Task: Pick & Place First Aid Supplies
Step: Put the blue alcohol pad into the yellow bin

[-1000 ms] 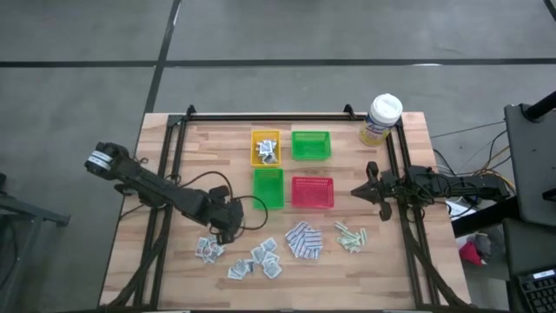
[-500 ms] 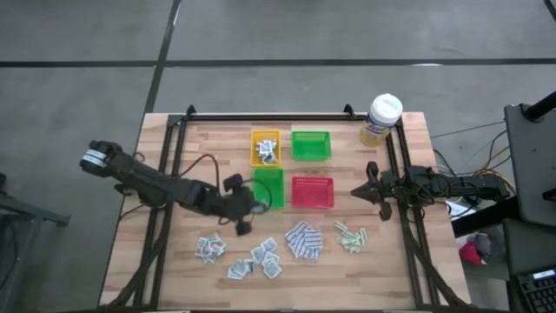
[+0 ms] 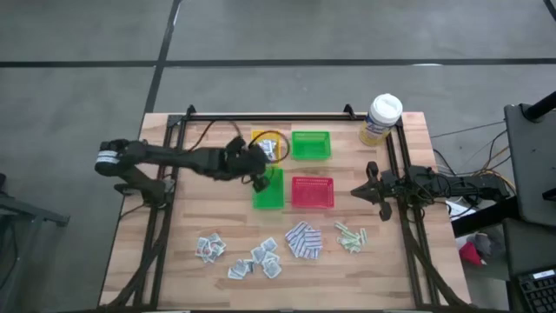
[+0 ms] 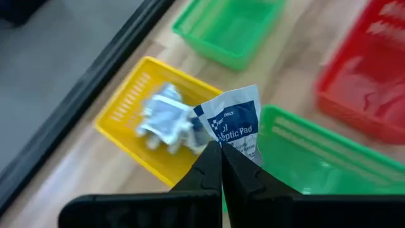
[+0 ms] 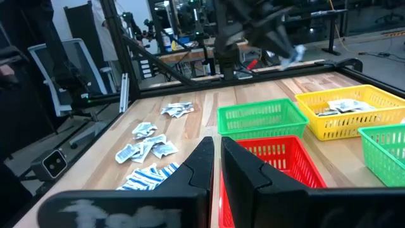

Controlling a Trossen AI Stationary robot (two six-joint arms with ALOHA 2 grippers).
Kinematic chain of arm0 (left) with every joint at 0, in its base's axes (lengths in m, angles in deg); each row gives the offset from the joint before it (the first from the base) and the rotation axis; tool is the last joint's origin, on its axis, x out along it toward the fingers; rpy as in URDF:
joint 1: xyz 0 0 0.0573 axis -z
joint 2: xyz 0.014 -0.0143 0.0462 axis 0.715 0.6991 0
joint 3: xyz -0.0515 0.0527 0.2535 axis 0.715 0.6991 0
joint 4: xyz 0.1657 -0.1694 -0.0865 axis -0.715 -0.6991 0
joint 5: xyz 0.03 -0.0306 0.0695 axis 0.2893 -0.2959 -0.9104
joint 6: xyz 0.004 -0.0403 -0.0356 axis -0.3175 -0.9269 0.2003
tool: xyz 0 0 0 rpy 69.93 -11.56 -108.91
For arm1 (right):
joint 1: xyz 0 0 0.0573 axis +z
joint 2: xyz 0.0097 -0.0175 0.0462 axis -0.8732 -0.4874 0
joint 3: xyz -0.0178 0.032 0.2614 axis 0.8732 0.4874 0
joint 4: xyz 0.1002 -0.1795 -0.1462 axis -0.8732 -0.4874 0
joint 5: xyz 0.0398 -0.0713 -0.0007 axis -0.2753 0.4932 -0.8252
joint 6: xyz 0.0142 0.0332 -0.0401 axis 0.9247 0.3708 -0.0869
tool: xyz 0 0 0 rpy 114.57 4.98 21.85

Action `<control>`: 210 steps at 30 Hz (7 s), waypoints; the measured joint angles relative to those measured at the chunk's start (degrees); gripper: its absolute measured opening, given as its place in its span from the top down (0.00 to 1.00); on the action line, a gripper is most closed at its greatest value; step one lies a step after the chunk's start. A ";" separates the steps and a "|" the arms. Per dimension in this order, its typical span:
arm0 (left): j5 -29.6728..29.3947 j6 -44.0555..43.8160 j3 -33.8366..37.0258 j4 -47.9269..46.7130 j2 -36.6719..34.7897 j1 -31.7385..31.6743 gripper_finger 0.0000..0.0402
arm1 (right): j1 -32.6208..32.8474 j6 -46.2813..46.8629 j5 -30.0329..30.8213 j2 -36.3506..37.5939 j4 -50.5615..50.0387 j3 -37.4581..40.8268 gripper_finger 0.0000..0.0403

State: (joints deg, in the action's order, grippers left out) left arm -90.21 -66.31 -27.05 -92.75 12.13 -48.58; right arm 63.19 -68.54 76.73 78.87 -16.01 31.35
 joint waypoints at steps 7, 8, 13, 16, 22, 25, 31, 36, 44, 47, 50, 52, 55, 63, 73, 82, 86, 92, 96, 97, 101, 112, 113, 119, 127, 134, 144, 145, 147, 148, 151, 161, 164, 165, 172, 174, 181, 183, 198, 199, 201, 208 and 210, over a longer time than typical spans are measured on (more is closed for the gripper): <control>0.15 11.52 -11.87 -7.77 10.02 -5.26 1.00 | 0.00 0.00 0.00 0.00 0.01 0.01 0.93; 0.38 13.77 -13.63 -8.96 11.49 -5.94 1.00 | -0.01 0.00 0.00 0.00 0.01 0.00 0.93; 6.54 24.60 -21.46 -15.07 17.71 -10.08 1.00 | -0.01 0.00 0.00 0.00 0.00 0.00 0.93; 10.10 28.43 -24.57 -17.06 20.28 -12.79 1.00 | 0.01 0.00 0.00 0.00 -0.01 0.00 0.93; 15.49 32.62 -25.73 -18.47 21.35 -17.92 1.00 | -0.01 -0.01 0.00 0.00 0.01 0.02 0.93; 18.21 33.45 -25.45 -20.05 21.28 -20.32 1.00 | -0.01 0.00 0.00 0.00 0.01 0.01 0.93; 22.60 38.14 -25.09 -20.43 21.20 -23.39 1.00 | -0.01 -0.02 0.00 0.00 0.01 0.02 0.93; 27.33 40.54 -22.68 -18.75 21.18 -25.13 1.00 | 0.00 0.00 0.00 0.00 0.01 0.01 0.93; 32.02 42.41 -16.72 -13.34 21.18 -25.84 1.00 | -0.01 0.00 0.00 0.00 0.01 0.01 0.93; 32.00 42.41 -15.76 -11.71 21.15 -26.07 1.00 | -0.01 0.00 0.00 0.00 0.01 0.00 0.93; 31.74 42.18 -14.64 -8.79 21.13 -26.11 1.00 | -0.01 0.00 0.00 0.00 0.01 0.00 0.93; 31.65 41.92 -14.24 -7.53 21.13 -26.09 0.99 | -0.01 0.00 0.00 0.00 0.01 0.00 0.93; 31.64 41.65 -14.24 -7.47 21.13 -26.08 0.97 | 0.00 0.00 0.00 0.00 0.01 0.00 0.93; 31.58 37.79 -14.33 -7.51 21.12 -26.08 0.79 | -0.01 0.00 0.00 0.00 0.01 0.00 0.93; 31.43 33.49 -17.90 -14.96 20.91 -25.83 0.60 | -0.01 0.00 0.00 0.00 -0.01 0.00 0.93; 31.46 21.76 -23.89 -30.20 17.87 -21.26 0.60 | 0.01 0.00 0.00 0.00 0.01 0.01 0.93; 31.50 12.64 -22.42 -34.50 14.86 -17.85 0.60 | 0.00 0.00 0.00 0.00 0.01 0.02 0.93; 31.56 1.12 -15.47 -36.10 9.57 -10.91 0.60 | 0.00 -0.01 0.00 0.00 0.01 0.01 0.93; 31.61 -7.28 -9.17 -35.43 5.72 -6.36 0.60 | 0.01 -0.01 0.00 0.00 0.01 0.00 0.93; 31.63 -9.58 -7.58 -34.97 4.87 -5.30 0.60 | 0.00 -0.02 0.00 0.00 0.01 0.01 0.93; 32.52 -17.89 -0.81 -31.11 1.46 -1.24 0.60 | -0.01 -0.02 0.00 0.00 0.01 0.02 0.93; 37.30 -28.56 9.34 -16.83 -2.94 9.91 0.60 | 0.00 0.00 0.00 0.00 0.01 0.01 0.93; 37.08 -28.55 9.34 -16.44 -2.91 10.90 0.60 | 0.00 -0.01 0.00 0.00 0.01 0.01 0.93; 35.82 -26.04 9.33 -13.07 -2.87 16.54 0.60 | -0.01 0.00 0.00 0.00 0.01 0.02 0.93; 33.60 -19.04 9.33 -12.52 -2.82 22.79 0.60 | 0.01 0.00 0.00 0.00 0.01 0.00 0.93; 33.66 -11.83 9.32 -9.11 -2.82 26.47 0.60 | -0.01 0.00 0.00 0.00 0.01 0.02 0.93; 33.77 -0.27 9.32 -4.90 -2.82 28.86 0.60 | -0.01 0.00 0.00 0.00 0.01 0.00 0.93; 33.77 0.64 9.34 -4.70 -2.82 29.05 0.60 | 0.01 0.00 0.00 0.00 0.01 0.00 0.93; 33.77 2.22 9.32 -4.70 -2.82 29.27 0.60 | -0.01 0.00 0.00 0.00 0.01 0.00 0.93; 33.77 2.86 9.32 -4.70 -2.82 29.30 0.60 | 0.01 0.00 0.00 0.00 0.01 0.02 0.93; 33.77 3.26 9.32 -4.70 -2.80 29.31 0.60 | 0.00 -0.01 0.00 0.00 0.01 0.01 0.93; 33.72 2.74 9.32 -4.65 -2.80 29.37 0.60 | 0.00 -0.01 0.00 0.00 0.01 0.02 0.93; 32.80 2.72 9.32 -4.48 -2.80 29.37 0.60 | -0.01 0.00 0.00 0.00 0.01 0.00 0.93; 32.61 2.68 9.32 -4.48 -2.80 29.37 0.60 | 0.01 0.00 0.00 0.00 0.01 0.02 0.93; 31.69 -0.86 9.34 -4.20 -2.59 29.35 0.60 | 0.00 0.00 0.00 0.00 0.01 0.02 0.93; 31.62 -3.21 9.50 -3.19 -1.85 29.60 0.60 | 0.00 0.00 0.00 0.00 0.01 0.01 0.93; 32.92 -10.27 9.71 4.40 4.28 32.50 0.60 | 0.00 0.00 0.00 0.00 0.01 0.02 0.93; 32.90 -11.01 8.97 4.42 5.64 32.90 0.60 | 0.01 0.00 0.00 0.00 0.01 0.00 0.93; 25.11 -0.17 -2.31 3.36 12.89 31.44 0.60 | 0.01 0.00 0.00 0.00 0.00 0.00 0.93; 25.11 -0.17 -2.68 3.06 13.55 31.09 0.60 | -0.01 0.00 0.00 0.00 -0.01 0.02 0.93; 25.16 -0.80 -3.46 1.79 14.80 30.17 0.60 | -0.01 0.00 0.00 0.00 0.01 0.02 0.93; 25.16 1.51 -8.53 -2.23 16.90 25.07 0.60 | 0.00 -0.01 0.00 0.00 0.00 0.01 0.93; 25.14 2.40 -9.86 -2.45 17.42 23.86 0.60 | 0.01 0.00 0.00 0.00 0.00 0.01 0.93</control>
State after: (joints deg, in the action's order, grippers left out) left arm -65.07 -63.92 -36.91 -95.20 29.55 -24.72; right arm 63.20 -68.53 76.73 78.87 -16.01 31.36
